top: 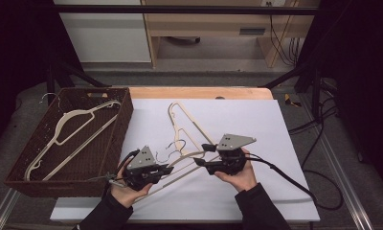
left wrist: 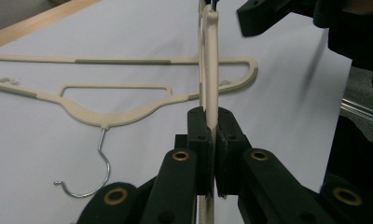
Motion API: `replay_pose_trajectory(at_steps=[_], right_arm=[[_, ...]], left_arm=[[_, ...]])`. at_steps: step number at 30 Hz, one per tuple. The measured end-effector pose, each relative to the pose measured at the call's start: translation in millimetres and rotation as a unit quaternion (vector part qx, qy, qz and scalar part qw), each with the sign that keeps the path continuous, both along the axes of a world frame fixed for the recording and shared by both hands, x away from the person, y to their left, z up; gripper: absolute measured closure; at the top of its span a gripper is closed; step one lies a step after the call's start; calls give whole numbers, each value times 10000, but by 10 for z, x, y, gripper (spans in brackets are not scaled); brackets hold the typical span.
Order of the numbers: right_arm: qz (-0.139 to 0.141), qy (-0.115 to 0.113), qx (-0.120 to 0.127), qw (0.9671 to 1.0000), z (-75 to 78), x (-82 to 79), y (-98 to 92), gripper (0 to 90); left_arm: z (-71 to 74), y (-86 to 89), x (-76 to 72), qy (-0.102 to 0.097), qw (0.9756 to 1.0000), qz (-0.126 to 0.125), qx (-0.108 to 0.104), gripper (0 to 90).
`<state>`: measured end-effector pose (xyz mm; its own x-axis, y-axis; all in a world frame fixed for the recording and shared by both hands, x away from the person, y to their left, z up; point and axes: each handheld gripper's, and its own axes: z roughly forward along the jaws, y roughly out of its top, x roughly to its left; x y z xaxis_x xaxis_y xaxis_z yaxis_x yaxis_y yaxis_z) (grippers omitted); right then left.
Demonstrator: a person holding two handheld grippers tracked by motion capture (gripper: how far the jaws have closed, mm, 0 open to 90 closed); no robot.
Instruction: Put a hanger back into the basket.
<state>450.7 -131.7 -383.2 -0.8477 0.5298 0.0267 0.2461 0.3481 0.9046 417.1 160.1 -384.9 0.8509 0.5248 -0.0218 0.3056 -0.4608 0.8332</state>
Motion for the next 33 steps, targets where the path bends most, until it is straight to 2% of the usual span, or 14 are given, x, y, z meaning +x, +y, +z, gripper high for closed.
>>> replay_pose_trajectory(at_steps=[4, 7, 10, 14, 17, 19, 20, 28, 33], right_arm=[[-394, -76, 188, 9990, 47, 4, -209, 307], [-714, -72, 321, 9969, 46, 5, -367, 262], [-935, -52, 373, 9949, 20, 4, -515, 232], [-1178, -14, 304, 9926, -28, 6, -655, 183], [-1301, -4, 337, 9909, -35, -17, -745, 159], [-1449, -46, 417, 9885, -37, -57, -839, 139], [-1449, -46, 417, 9885, -37, -57, -839, 139], [-1792, 64, 584, 9820, -74, -132, -1080, 78], [-1912, 66, 662, 9793, -75, -152, -1146, 74]], left_arm=[[36, 44, -7, -47, 9998, 151, -77, 863], [72, 70, -16, -70, 9996, 234, -148, 862], [141, 119, -29, -105, 9993, 299, -221, 863], [256, 182, -52, -199, 9985, 385, -336, 863], [375, 261, -70, -287, 9979, 427, -401, 863], [472, 325, -76, -369, 9971, 463, -468, 862], [525, 357, -74, -403, 9968, 486, -495, 862], [974, 631, -20, -676, 9948, 644, -413, 862], [1160, 890, 66, -784, 9925, 824, -446, 862]])
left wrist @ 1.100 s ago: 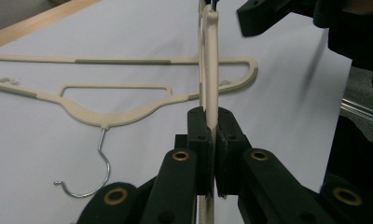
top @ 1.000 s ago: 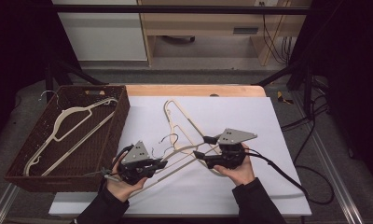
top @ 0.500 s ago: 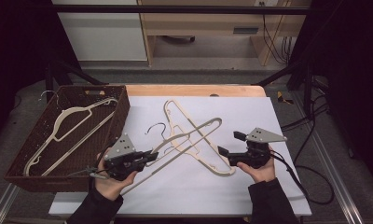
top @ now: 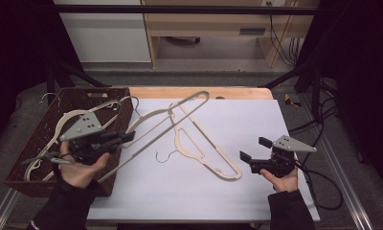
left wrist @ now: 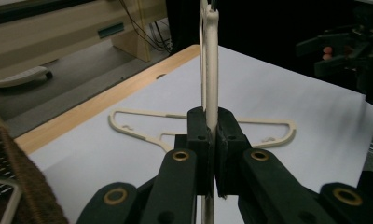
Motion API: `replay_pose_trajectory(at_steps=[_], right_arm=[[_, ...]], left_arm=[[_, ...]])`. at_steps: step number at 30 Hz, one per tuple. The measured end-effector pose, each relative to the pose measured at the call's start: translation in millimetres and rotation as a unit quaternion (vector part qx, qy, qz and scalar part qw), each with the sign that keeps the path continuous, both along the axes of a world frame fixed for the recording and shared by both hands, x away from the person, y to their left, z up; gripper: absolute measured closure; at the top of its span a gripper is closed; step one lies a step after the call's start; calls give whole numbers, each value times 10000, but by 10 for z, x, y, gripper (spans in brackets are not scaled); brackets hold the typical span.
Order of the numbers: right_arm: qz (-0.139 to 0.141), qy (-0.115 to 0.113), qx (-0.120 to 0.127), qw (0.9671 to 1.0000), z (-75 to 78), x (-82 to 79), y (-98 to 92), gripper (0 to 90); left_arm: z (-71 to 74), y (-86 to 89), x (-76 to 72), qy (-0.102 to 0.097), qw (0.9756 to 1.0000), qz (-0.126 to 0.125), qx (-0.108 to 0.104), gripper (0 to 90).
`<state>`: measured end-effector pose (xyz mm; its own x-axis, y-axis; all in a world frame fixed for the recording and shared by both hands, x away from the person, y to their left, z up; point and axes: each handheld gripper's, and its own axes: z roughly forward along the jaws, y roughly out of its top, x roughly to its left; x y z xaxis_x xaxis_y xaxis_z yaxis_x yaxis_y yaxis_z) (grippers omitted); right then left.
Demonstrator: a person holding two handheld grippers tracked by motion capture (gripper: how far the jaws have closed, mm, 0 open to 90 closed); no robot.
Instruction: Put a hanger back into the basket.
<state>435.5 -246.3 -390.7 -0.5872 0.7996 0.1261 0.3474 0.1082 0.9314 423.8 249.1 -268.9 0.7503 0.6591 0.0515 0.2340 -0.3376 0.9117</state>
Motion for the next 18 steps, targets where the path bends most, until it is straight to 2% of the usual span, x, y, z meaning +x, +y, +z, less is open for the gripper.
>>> replay_pose_trajectory(at_steps=[6, 9, 14, 18], right_arm=[[-33, 5, 1, 10000, -8, 0, -13, 71], [-15, 22, 2, 10000, -9, 1, -12, 71], [-27, 17, -13, 10000, -14, 7, -10, 69], [-15, 30, -15, 10000, -16, 10, -6, 67]], left_arm=[[94, 396, 163, 43, 9993, 307, -185, 863], [101, 580, 255, 80, 9987, 475, -169, 863], [97, 824, 407, 133, 9973, 719, 59, 863], [80, 987, 532, 229, 9968, 723, 244, 864]])
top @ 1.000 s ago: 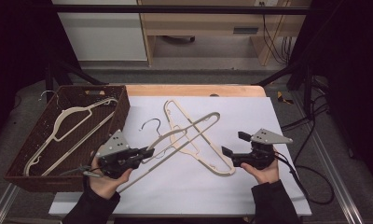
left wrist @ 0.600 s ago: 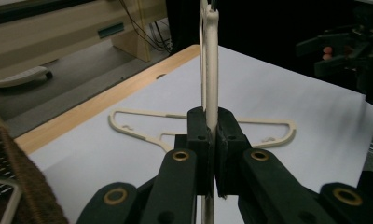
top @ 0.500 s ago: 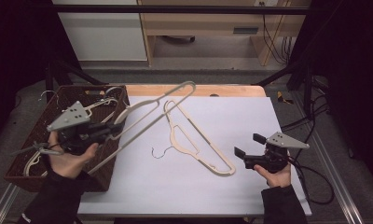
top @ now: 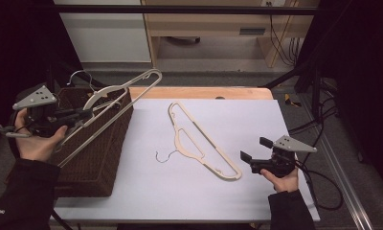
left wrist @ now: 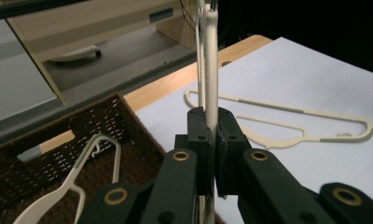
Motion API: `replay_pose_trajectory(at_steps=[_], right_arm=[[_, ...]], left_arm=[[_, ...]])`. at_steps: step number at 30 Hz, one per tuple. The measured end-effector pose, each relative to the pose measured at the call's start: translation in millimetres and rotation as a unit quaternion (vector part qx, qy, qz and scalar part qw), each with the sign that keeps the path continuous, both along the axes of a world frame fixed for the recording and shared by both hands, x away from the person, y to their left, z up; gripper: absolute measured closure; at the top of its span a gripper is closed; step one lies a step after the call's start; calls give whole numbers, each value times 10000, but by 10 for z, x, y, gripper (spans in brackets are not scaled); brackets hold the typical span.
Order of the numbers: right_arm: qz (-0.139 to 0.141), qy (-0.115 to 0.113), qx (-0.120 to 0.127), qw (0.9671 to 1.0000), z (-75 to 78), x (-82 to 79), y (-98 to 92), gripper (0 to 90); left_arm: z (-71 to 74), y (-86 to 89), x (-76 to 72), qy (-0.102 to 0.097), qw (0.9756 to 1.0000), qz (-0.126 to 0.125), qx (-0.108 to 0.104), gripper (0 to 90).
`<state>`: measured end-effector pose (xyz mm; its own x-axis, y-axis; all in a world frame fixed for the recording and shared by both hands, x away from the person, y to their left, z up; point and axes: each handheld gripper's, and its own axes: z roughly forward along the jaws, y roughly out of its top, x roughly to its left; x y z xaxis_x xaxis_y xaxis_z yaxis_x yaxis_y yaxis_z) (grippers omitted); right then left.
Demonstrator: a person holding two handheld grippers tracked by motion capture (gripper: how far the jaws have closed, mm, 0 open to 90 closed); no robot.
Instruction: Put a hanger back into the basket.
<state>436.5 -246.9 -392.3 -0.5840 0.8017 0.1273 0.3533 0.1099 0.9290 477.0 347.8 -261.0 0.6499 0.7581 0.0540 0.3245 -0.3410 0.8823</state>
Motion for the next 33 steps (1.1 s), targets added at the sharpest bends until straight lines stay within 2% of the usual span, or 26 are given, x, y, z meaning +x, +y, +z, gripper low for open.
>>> replay_pose_trajectory(at_steps=[8, 10, 12, 18, 21, 28, 30, 31, 33], right_arm=[[-8, -20, 7, 10000, 1, 0, -10, 64], [0, -25, 7, 10000, 2, -1, -14, 63], [5, -26, 8, 10000, 3, 0, -17, 63], [-21, -1, 13, 10000, -8, 7, -11, 62], [-16, 10, 7, 10000, -9, 7, -10, 62], [-17, 16, -21, 10000, -16, 12, -11, 61], [-19, 23, -22, 10000, -18, 13, -8, 60], [-28, 29, -18, 10000, -19, 15, -5, 60], [-15, 38, -38, 10000, -22, 15, -5, 60]], left_arm=[[-125, 285, 179, 277, 9994, 197, 94, 864], [-159, 370, 220, 354, 9989, 246, 172, 864], [-198, 444, 247, 416, 9986, 305, 151, 864], [-300, 626, 288, 579, 9972, 448, 152, 864], [-326, 710, 288, 582, 9970, 499, 51, 865], [-346, 884, 263, 583, 9966, 586, 47, 865], [-349, 913, 257, 583, 9963, 627, 94, 865], [-358, 926, 257, 625, 9955, 680, 200, 865], [-388, 954, 257, 704, 9947, 713, 242, 865]])
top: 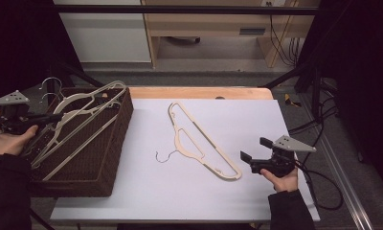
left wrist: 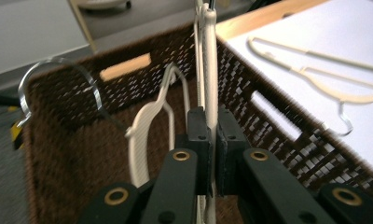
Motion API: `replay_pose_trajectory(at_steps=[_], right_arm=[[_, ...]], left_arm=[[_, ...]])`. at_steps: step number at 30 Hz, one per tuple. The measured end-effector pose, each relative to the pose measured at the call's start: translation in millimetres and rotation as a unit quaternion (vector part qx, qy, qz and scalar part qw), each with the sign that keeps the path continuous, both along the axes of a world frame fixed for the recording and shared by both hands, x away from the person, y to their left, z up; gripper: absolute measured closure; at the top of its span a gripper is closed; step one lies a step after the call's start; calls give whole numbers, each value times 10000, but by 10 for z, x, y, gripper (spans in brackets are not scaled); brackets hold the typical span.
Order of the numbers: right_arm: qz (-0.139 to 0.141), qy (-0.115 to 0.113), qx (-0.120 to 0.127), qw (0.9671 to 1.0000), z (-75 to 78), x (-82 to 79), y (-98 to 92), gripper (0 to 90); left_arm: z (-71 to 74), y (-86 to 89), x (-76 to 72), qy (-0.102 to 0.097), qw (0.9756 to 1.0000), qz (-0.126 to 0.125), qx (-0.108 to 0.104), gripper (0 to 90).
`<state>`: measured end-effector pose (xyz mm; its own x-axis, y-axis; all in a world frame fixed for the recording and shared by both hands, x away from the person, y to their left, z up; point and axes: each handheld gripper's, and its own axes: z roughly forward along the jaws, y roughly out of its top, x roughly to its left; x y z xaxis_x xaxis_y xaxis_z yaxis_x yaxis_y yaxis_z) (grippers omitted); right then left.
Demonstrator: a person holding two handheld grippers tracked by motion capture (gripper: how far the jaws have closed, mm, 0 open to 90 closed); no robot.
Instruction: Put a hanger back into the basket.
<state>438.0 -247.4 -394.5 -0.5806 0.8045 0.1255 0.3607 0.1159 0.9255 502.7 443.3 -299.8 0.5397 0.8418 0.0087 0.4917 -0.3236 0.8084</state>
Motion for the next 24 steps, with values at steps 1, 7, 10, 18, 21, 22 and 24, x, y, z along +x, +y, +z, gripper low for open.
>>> replay_pose_trajectory(at_steps=[1, 7, 10, 18, 21, 22, 24], right_arm=[[6, -1, -9, 10000, 0, 0, -1, 60], [-4, 9, 3, 10000, 1, -1, 0, 60], [19, 19, -12, 10000, 1, -3, -3, 60], [11, 26, 7, 10000, 3, -7, -1, 59], [18, 21, -3, 10000, 4, -8, -5, 59], [23, 18, -12, 10000, 4, -8, -8, 59], [7, 27, 1, 10000, 3, -7, -2, 59]], left_arm=[[-22, 9, -1, 25, 10000, 8, 34, 865], [-207, 18, 6, 195, 9998, 41, 45, 865], [-323, -2, 26, 368, 9993, 73, 78, 865], [-521, -38, 18, 516, 9984, 218, 10, 861], [-599, -46, 35, 614, 9976, 335, 1, 855], [-609, -31, 35, 618, 9973, 400, -25, 853], [-629, -2, 39, 670, 9964, 509, -95, 848]])
